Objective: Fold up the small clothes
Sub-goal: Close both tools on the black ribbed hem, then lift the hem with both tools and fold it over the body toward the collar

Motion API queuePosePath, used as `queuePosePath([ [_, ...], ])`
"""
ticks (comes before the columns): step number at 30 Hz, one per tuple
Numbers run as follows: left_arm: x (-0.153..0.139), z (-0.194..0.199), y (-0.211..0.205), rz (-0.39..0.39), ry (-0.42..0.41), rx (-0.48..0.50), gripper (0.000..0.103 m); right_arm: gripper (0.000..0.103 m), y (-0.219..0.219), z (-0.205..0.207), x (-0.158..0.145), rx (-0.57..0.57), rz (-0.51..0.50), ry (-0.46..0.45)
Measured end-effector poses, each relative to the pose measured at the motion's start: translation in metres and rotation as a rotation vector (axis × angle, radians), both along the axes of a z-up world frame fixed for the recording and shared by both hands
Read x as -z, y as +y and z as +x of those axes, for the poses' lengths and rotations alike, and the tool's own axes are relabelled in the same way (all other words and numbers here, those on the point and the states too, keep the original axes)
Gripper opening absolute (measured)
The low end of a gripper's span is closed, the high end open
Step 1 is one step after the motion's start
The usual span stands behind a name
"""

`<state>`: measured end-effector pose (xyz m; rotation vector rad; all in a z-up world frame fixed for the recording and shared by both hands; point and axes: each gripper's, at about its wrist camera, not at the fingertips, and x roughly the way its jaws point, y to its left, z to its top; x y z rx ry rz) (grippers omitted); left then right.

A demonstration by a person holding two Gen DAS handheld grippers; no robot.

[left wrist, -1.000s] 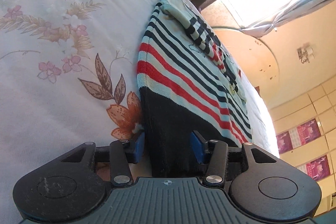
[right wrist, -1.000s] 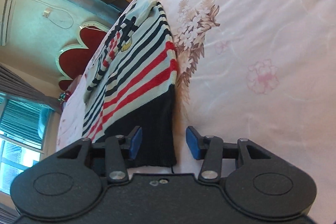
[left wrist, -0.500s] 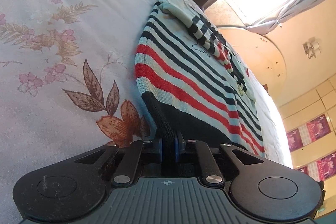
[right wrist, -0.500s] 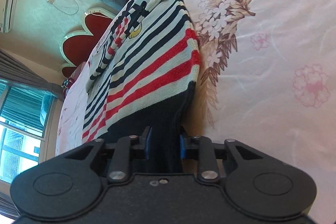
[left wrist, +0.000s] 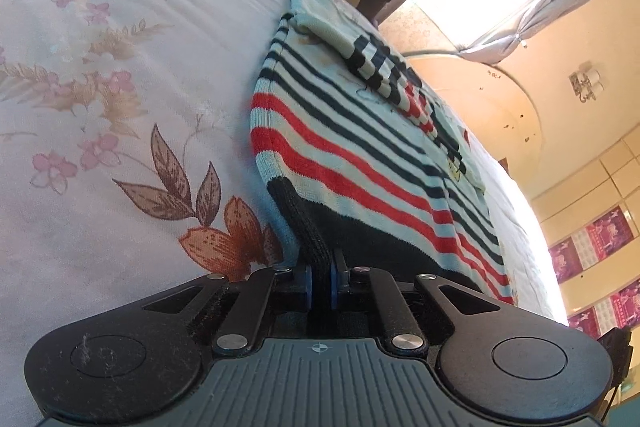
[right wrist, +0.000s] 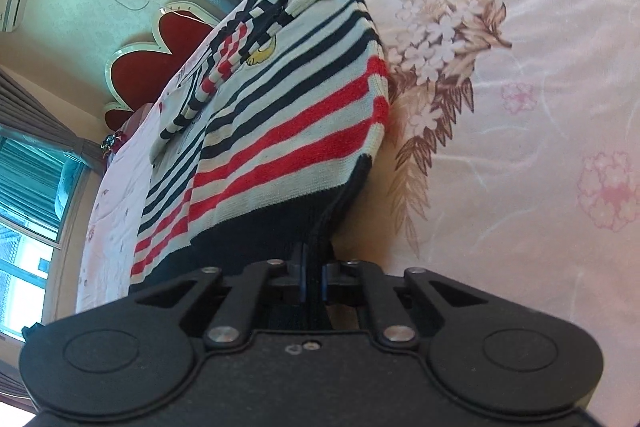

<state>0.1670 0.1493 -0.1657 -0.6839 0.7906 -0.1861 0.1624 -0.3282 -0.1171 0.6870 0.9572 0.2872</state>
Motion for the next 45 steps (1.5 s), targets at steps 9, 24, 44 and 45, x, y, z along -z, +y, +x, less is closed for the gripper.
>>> queuePosePath([
  [9, -0.020, -0.023, 0.030, -0.114, -0.137, -0.077, 0.007, 0.006, -0.001, -0.017, -0.048, -0.029, -0.065, -0.190],
  [24, -0.003, -0.024, 0.024, -0.169, -0.121, -0.132, 0.007, 0.006, -0.015, -0.008, -0.018, 0.025, -0.020, -0.102],
  [44, -0.130, 0.182, 0.025, -0.120, -0.226, -0.111, 0.007, 0.006, -0.019, 0.156, -0.133, 0.061, -0.038, -0.264],
  [45, -0.128, 0.195, 0.024, -0.115, -0.216, -0.117, 0.007, 0.006, -0.020, 0.171, -0.131, 0.062, -0.037, -0.261],
])
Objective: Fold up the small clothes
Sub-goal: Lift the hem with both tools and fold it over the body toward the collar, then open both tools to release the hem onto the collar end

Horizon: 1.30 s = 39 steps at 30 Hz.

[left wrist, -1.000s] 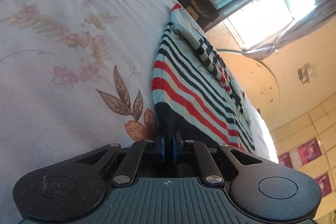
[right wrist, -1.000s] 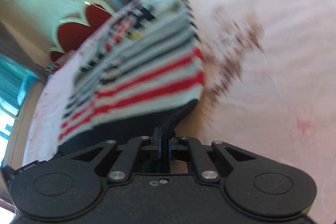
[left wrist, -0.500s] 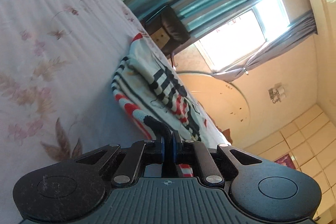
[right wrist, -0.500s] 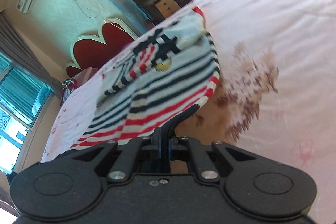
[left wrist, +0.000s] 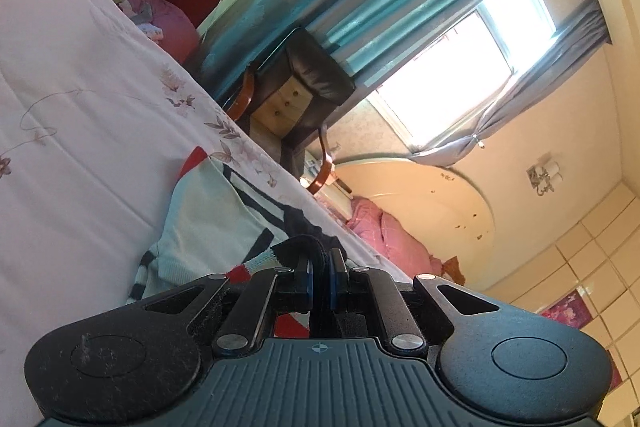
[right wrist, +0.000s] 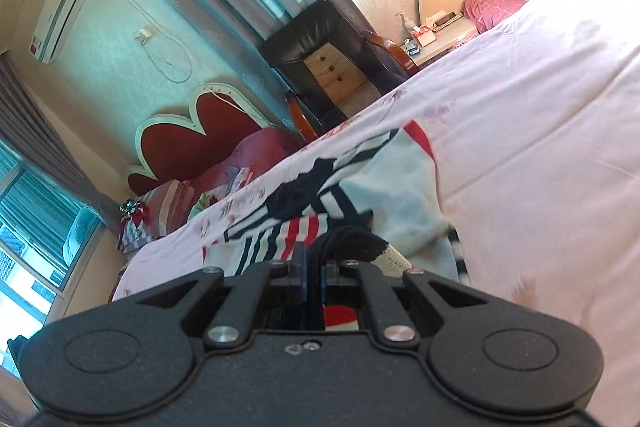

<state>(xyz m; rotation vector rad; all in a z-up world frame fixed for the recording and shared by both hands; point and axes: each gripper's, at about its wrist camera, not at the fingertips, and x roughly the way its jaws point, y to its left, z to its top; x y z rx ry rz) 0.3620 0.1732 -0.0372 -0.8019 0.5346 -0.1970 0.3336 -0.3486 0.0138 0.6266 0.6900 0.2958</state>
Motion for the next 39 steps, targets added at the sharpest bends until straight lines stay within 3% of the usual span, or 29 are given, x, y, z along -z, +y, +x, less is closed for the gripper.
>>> queuePosePath([
  [6, 0.021, 0.083, -0.003, 0.036, 0.057, -0.005, 0.007, 0.006, 0.000, 0.087, 0.021, 0.001, -0.007, 0.038],
  [16, 0.085, 0.186, -0.014, 0.111, 0.214, -0.020, 0.007, 0.006, 0.002, 0.191, 0.098, -0.006, -0.004, 0.148],
  [19, 0.095, 0.200, -0.019, 0.122, 0.190, 0.002, 0.007, 0.007, 0.005, 0.206, 0.116, -0.016, 0.007, 0.171],
  [21, 0.097, 0.202, -0.021, 0.132, 0.142, 0.000, 0.009, 0.009, 0.006, 0.211, 0.120, -0.030, 0.020, 0.138],
  [22, 0.100, 0.203, -0.021, 0.126, 0.127, -0.004, 0.015, 0.010, 0.007, 0.212, 0.121, -0.032, 0.017, 0.116],
  [24, 0.103, 0.204, -0.020, 0.118, 0.071, -0.026, 0.080, 0.022, 0.010, 0.213, 0.124, -0.037, 0.004, 0.072],
  [25, 0.102, 0.203, -0.020, 0.147, 0.055, -0.058, 0.091, 0.024, 0.010, 0.214, 0.124, -0.037, 0.005, 0.050],
  [26, 0.101, 0.202, -0.019, 0.161, 0.035, -0.067, 0.093, 0.027, 0.010, 0.212, 0.125, -0.035, 0.013, 0.033],
  [28, 0.103, 0.204, -0.016, 0.161, 0.033, -0.052, 0.093, 0.034, 0.008, 0.211, 0.124, -0.021, 0.027, 0.000],
  [29, 0.102, 0.206, -0.017, 0.180, 0.035, -0.036, 0.085, 0.039, 0.007, 0.210, 0.123, -0.011, 0.027, -0.015],
  [30, 0.100, 0.210, -0.018, 0.217, 0.047, -0.008, 0.071, 0.044, 0.006, 0.207, 0.119, 0.005, 0.023, -0.034],
  [33, 0.092, 0.224, -0.027, 0.366, 0.084, 0.089, 0.057, 0.045, 0.003, 0.203, 0.105, 0.028, -0.004, -0.096],
  [38, 0.085, 0.246, -0.054, 0.578, 0.162, 0.199, 0.056, 0.044, 0.030, 0.219, 0.091, -0.087, -0.304, -0.087],
  [39, 0.086, 0.248, -0.057, 0.603, 0.169, 0.203, 0.047, 0.043, 0.039, 0.224, 0.091, -0.111, -0.376, -0.071],
])
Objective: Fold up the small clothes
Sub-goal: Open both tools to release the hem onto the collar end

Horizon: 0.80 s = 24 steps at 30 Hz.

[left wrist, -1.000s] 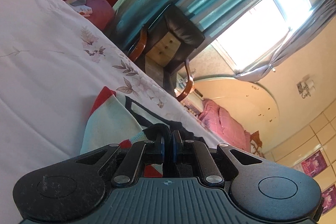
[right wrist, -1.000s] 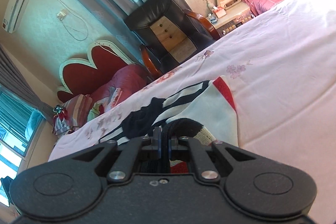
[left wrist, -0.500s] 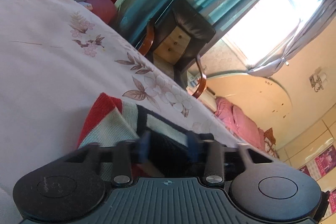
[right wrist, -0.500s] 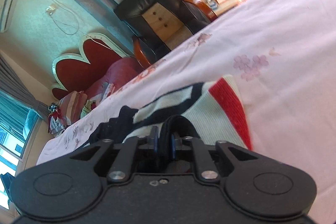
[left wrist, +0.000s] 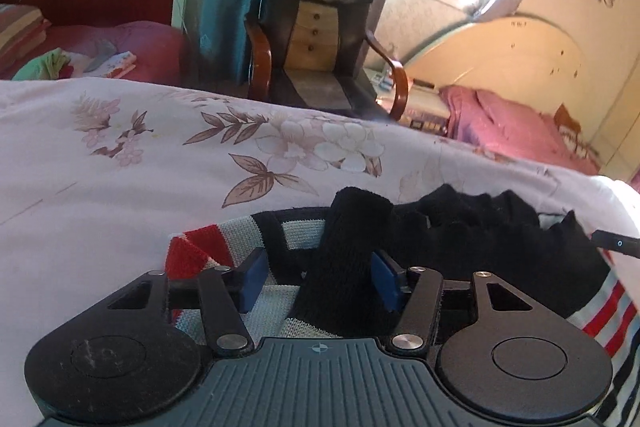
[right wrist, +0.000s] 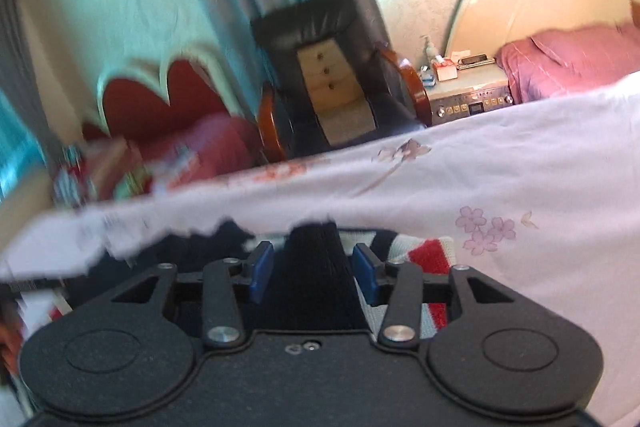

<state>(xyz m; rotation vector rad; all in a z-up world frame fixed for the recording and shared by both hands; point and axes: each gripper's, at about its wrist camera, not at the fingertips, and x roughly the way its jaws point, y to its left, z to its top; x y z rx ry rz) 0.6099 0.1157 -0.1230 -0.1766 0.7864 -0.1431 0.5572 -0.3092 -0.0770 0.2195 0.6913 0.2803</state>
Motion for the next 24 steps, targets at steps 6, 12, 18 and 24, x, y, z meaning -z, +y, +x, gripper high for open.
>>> queuePosePath([
  [6, 0.000, -0.009, -0.008, 0.077, -0.046, -0.024, 0.005, 0.028, 0.036, 0.002, 0.014, -0.038, -0.244, 0.015],
  [12, -0.017, -0.039, -0.010, 0.056, -0.272, -0.104, 0.004, 0.005, 0.030, -0.013, 0.005, 0.065, -0.250, -0.142],
  [18, -0.002, -0.018, -0.015, 0.133, -0.144, -0.158, 0.004, 0.005, 0.026, -0.003, 0.017, 0.137, -0.308, -0.164],
  [24, 0.004, -0.014, -0.023, 0.184, -0.122, -0.138, 0.008, 0.010, 0.045, 0.008, 0.035, 0.078, -0.438, -0.072],
])
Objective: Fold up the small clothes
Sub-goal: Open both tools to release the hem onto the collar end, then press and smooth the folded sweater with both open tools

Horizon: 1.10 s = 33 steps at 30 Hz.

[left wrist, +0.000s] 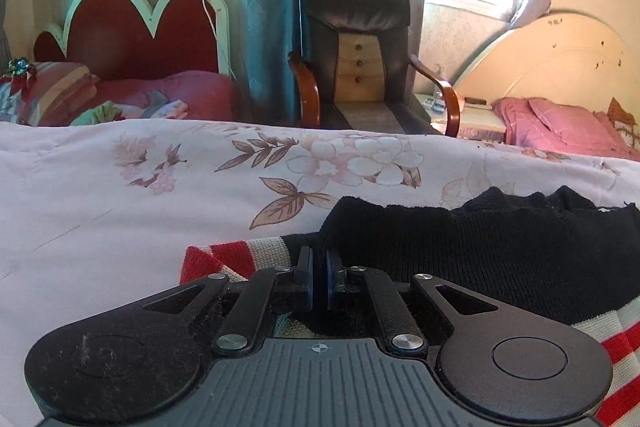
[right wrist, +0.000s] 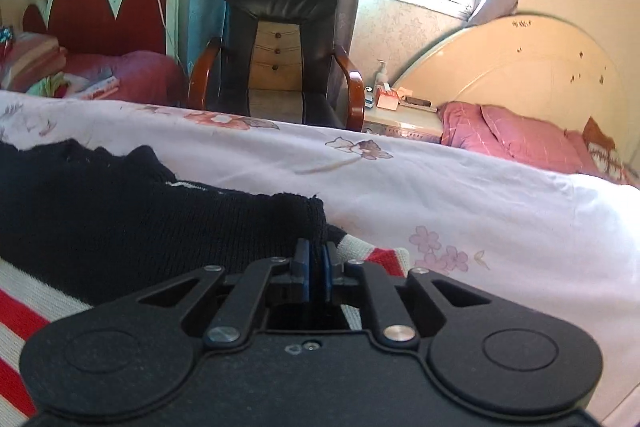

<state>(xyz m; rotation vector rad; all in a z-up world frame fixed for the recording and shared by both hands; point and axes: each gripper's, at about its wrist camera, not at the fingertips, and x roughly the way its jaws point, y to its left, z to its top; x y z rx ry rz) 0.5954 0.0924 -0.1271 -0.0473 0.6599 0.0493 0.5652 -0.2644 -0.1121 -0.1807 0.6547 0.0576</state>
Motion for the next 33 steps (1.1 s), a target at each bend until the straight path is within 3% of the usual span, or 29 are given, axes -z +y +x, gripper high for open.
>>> queuePosePath([
  [1, -0.001, -0.002, 0.004, -0.024, -0.007, -0.002, 0.012, 0.013, -0.001, -0.001, -0.001, 0.009, 0.004, -0.006],
  [3, -0.004, -0.008, 0.014, -0.085, -0.032, -0.041, 0.072, 0.039, -0.006, -0.006, -0.004, 0.036, 0.033, -0.031],
  [5, -0.016, -0.021, 0.013, -0.122, -0.110, -0.058, 0.074, 0.056, -0.011, -0.018, -0.014, 0.034, 0.091, -0.089],
  [8, -0.030, -0.023, -0.023, -0.127, -0.136, 0.063, 0.074, 0.050, 0.005, -0.033, -0.029, -0.073, 0.138, -0.118],
  [12, -0.020, -0.008, -0.088, -0.061, -0.057, 0.212, 0.074, 0.047, 0.062, -0.029, -0.029, -0.225, 0.181, -0.047],
  [14, -0.010, -0.004, -0.099, -0.022, -0.001, 0.196, 0.073, 0.045, 0.084, -0.024, -0.026, -0.269, 0.169, 0.001],
  [16, -0.002, -0.005, -0.086, -0.067, 0.037, 0.177, 0.073, 0.051, 0.095, -0.020, -0.018, -0.277, 0.117, 0.045],
  [18, -0.001, -0.014, -0.069, -0.044, 0.031, 0.144, 0.073, 0.052, 0.087, -0.019, -0.013, -0.283, 0.092, 0.068],
  [20, 0.003, -0.025, -0.046, -0.013, 0.007, 0.145, 0.070, 0.052, 0.066, -0.021, -0.014, -0.210, 0.039, 0.051],
  [21, 0.003, -0.033, -0.033, -0.014, -0.010, 0.163, 0.061, 0.052, 0.047, -0.024, -0.013, -0.145, 0.014, 0.039],
  [23, 0.003, -0.041, -0.024, 0.075, -0.015, 0.143, 0.061, 0.053, 0.004, -0.027, -0.012, -0.043, 0.019, 0.033],
  [24, 0.004, -0.042, -0.019, 0.056, -0.019, 0.148, 0.061, 0.060, -0.011, -0.028, -0.010, -0.018, 0.023, 0.042],
  [26, 0.002, -0.039, -0.021, 0.055, -0.016, 0.137, 0.062, 0.060, -0.028, -0.028, -0.012, -0.021, 0.108, 0.066],
  [27, -0.003, -0.038, -0.027, 0.071, -0.010, 0.122, 0.062, 0.055, -0.025, -0.029, -0.016, -0.019, 0.095, 0.059],
  [29, -0.017, -0.047, -0.043, 0.036, -0.046, 0.135, 0.062, 0.032, -0.010, -0.040, -0.029, -0.014, 0.073, -0.004],
  [31, -0.026, -0.057, -0.066, 0.030, -0.078, 0.190, 0.063, 0.034, 0.006, -0.057, -0.042, -0.085, 0.141, -0.048],
  [33, -0.026, -0.063, -0.086, 0.016, -0.067, 0.215, 0.074, 0.032, 0.034, -0.067, -0.040, -0.165, 0.140, -0.015],
])
